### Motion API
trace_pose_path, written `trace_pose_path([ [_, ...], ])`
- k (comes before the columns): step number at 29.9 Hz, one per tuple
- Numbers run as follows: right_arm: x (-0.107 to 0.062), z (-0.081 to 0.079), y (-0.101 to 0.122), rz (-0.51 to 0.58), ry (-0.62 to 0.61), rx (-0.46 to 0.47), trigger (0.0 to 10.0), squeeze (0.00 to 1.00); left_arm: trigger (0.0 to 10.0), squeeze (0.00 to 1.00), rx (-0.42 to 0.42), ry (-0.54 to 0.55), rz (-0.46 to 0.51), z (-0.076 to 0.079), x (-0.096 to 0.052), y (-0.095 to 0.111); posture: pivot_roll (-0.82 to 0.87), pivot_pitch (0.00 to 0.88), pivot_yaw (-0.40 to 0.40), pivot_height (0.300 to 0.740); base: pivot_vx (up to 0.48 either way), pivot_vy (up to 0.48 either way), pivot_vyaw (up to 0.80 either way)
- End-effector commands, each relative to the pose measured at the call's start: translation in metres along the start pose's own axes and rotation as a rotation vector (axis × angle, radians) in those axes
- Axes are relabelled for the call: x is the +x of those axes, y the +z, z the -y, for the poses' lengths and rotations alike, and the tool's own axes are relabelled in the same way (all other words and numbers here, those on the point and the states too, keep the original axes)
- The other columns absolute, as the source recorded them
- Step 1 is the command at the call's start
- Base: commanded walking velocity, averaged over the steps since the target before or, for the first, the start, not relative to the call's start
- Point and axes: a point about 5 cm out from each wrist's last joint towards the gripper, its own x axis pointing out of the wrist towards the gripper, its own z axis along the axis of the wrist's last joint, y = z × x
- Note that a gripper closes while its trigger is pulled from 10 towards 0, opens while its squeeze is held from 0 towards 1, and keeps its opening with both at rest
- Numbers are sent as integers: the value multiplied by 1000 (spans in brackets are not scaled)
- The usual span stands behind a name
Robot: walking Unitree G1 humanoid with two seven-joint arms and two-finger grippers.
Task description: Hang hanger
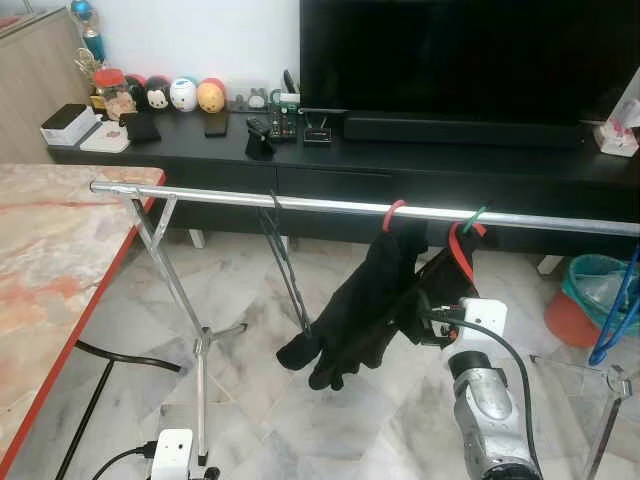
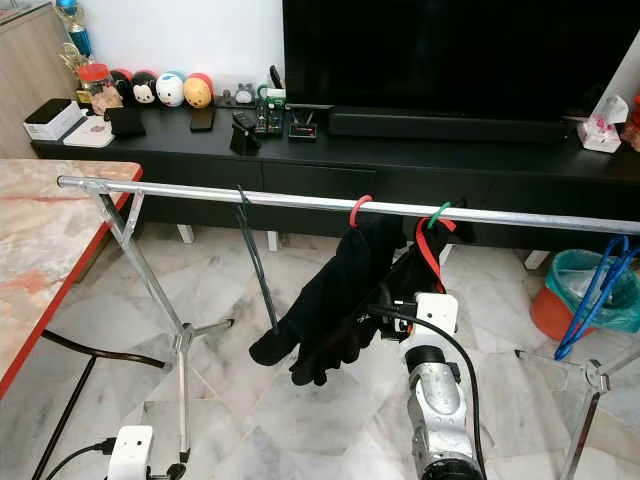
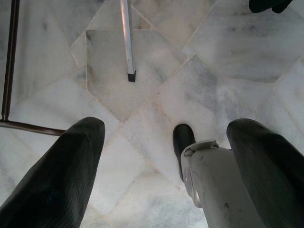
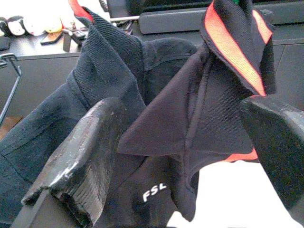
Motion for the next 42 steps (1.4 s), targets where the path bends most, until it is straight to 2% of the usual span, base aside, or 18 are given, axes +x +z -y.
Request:
trace_pose_path([
  [1, 2, -3, 4, 8, 10, 5, 10000, 0, 10000, 0, 2, 9, -27, -4, -1, -6, -42, 0, -17, 740, 255, 0, 0],
  [15, 2, -6, 2, -8, 28, 2, 10000, 0, 10000, 0, -1, 9, -34, -3, -2, -8, -42, 0, -22, 740, 288, 0, 0],
  [27, 1, -4, 2, -5, 17, 6, 10000, 0, 10000, 0, -5, 8, -34, -3, -2, -9, -43, 0, -21, 740, 0, 0, 0],
  [36, 1, 0, -3, -42, -9, -13, 10000, 0, 10000, 0, -5, 0, -33, 0, -2, -9, -44, 0, -22, 740, 0, 0, 0],
  [42, 1, 10, 5, 19, -85, -23, 10000, 0, 10000, 0, -2, 9, -29, -2, -2, -8, -42, 0, -23, 740, 0, 0, 0],
])
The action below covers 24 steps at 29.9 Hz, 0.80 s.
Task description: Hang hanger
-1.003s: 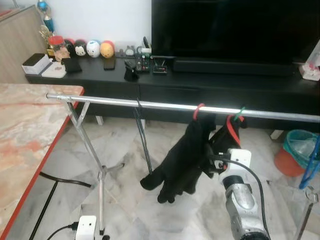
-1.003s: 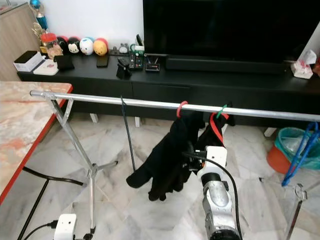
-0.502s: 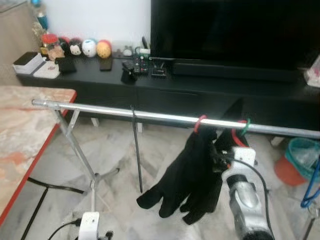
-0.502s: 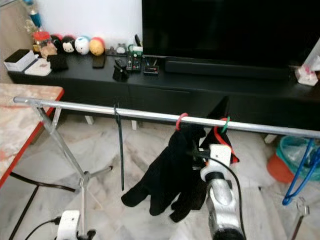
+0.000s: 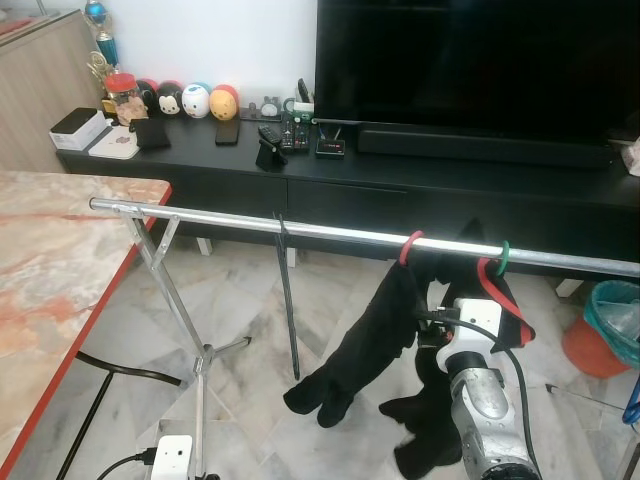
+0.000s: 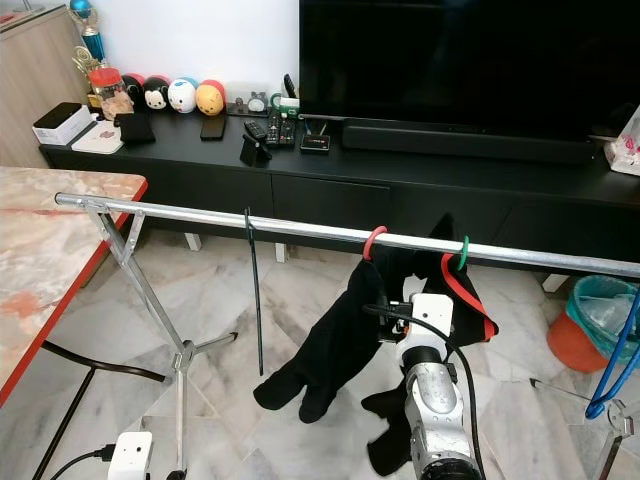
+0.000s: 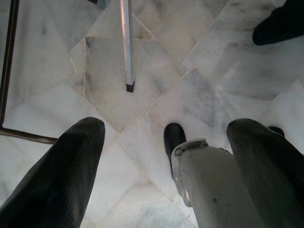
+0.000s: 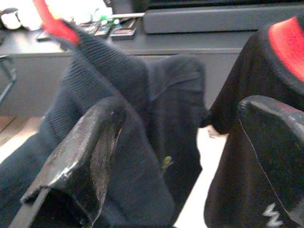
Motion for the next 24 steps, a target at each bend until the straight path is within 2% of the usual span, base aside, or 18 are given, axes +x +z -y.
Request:
trace_pose_path([
  [1, 1, 7, 6, 34, -41, -11, 10000, 0, 10000, 0, 4, 11, -14, -2, -1, -3, -42, 0, -23, 740, 0, 0, 0],
  [4, 1, 15, 5, 25, -102, -22, 10000, 0, 10000, 0, 3, 11, -13, -2, -1, -3, -44, 0, -22, 740, 0, 0, 0],
  [15, -4, 17, 2, 29, -138, -28, 10000, 0, 10000, 0, 20, 8, -8, -2, 0, -1, -43, 0, -21, 740, 0, 0, 0],
  [24, -9, 16, 16, 142, -150, -21, 10000, 0, 10000, 0, 29, 18, -9, -3, -1, -2, -43, 0, -21, 740, 0, 0, 0],
])
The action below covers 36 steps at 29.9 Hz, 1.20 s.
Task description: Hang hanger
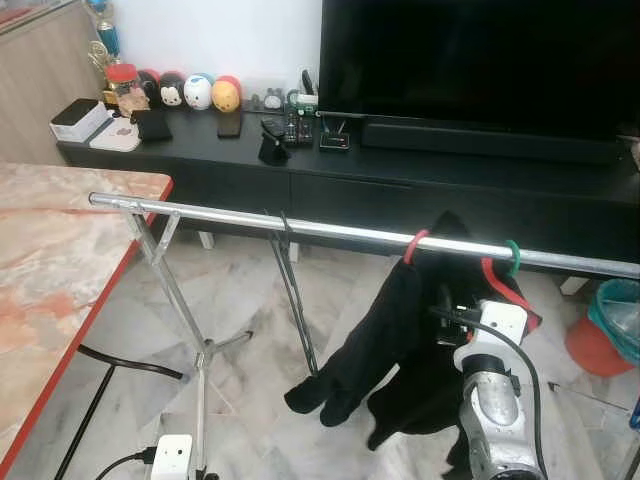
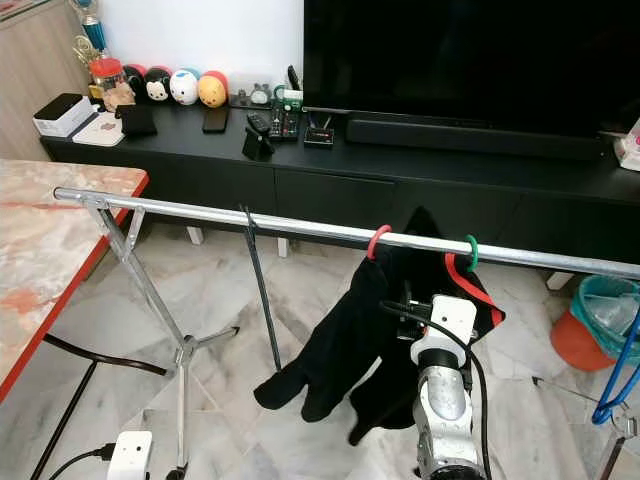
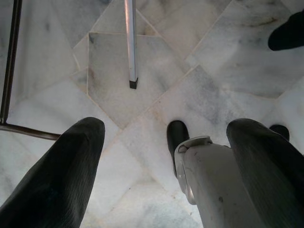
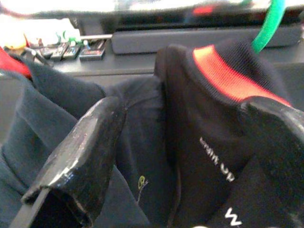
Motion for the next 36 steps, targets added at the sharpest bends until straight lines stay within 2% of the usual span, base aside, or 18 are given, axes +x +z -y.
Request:
trace_pose_path([
  [1, 0, 4, 8, 48, -23, -9, 10000, 0, 10000, 0, 21, 6, -14, -2, -1, -3, -43, 0, -21, 740, 0, 0, 0],
  [9, -9, 17, -2, 1, -99, -45, 10000, 0, 10000, 0, 27, 0, -25, 0, -1, -5, -48, 0, -22, 740, 0, 0, 0],
  [13, -8, 21, -7, -39, -138, -2, 10000, 0, 10000, 0, 32, 1, -30, 1, -1, -6, -44, 0, -24, 740, 0, 0, 0],
  [20, -6, 22, -12, -91, -144, 11, 10000, 0, 10000, 0, 30, 11, -39, -5, -2, -8, -45, 0, -23, 740, 0, 0, 0],
  [24, -6, 20, -19, -151, -124, 16, 10000, 0, 10000, 0, 31, 14, -41, -8, -2, -8, -46, 0, -22, 740, 0, 0, 0],
  [26, -4, 14, -23, -192, -82, 19, 10000, 0, 10000, 0, 33, 14, -41, -9, -2, -8, -47, 0, -21, 740, 0, 0, 0],
  [36, 4, 6, -26, -236, -36, 33, 10000, 0, 10000, 0, 29, 13, -40, -6, -2, -9, -41, 0, -21, 740, 0, 0, 0],
])
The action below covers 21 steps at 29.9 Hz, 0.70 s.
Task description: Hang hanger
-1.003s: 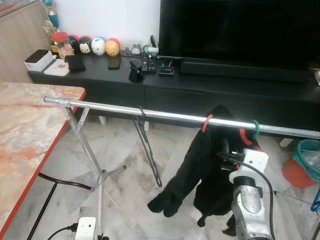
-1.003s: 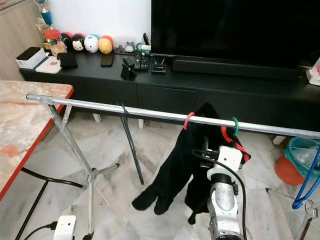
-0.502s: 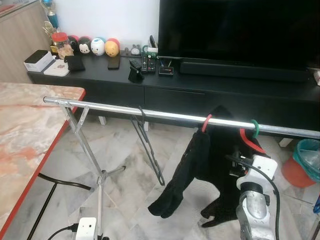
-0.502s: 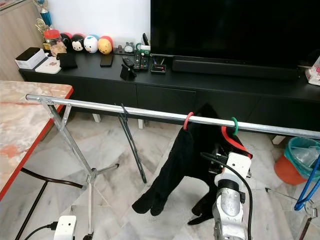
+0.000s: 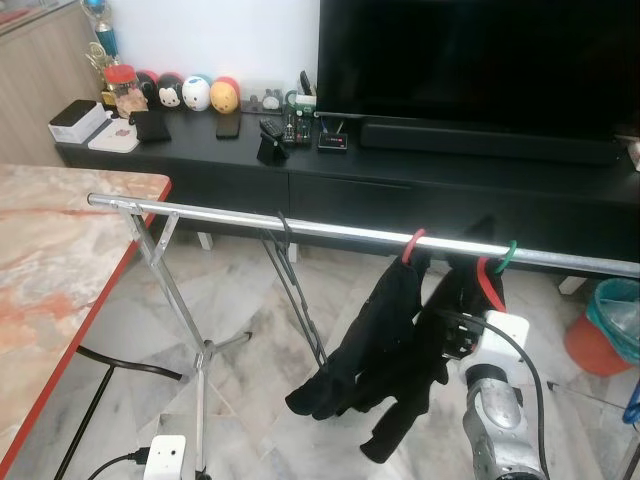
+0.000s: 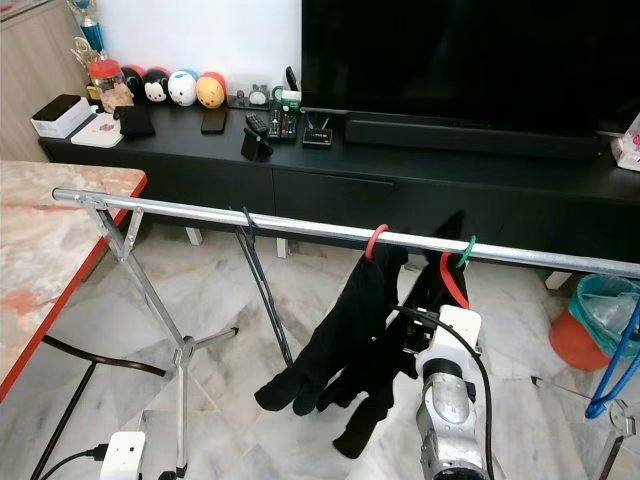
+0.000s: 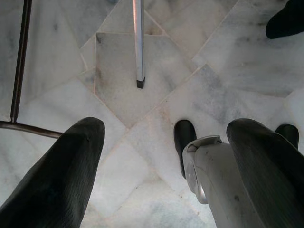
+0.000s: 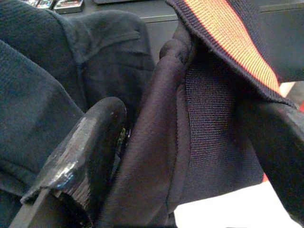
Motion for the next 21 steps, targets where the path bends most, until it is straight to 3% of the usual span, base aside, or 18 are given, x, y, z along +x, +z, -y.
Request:
trace_pose_path([
  [1, 2, 1, -1, -16, 2, 4, 10000, 0, 10000, 0, 16, -7, -35, 2, -1, -8, -41, 0, -21, 740, 0, 0, 0],
  [21, 7, 9, -9, -107, -61, -50, 10000, 0, 10000, 0, 16, -13, -28, 1, -1, -7, -41, 0, -18, 740, 0, 0, 0],
])
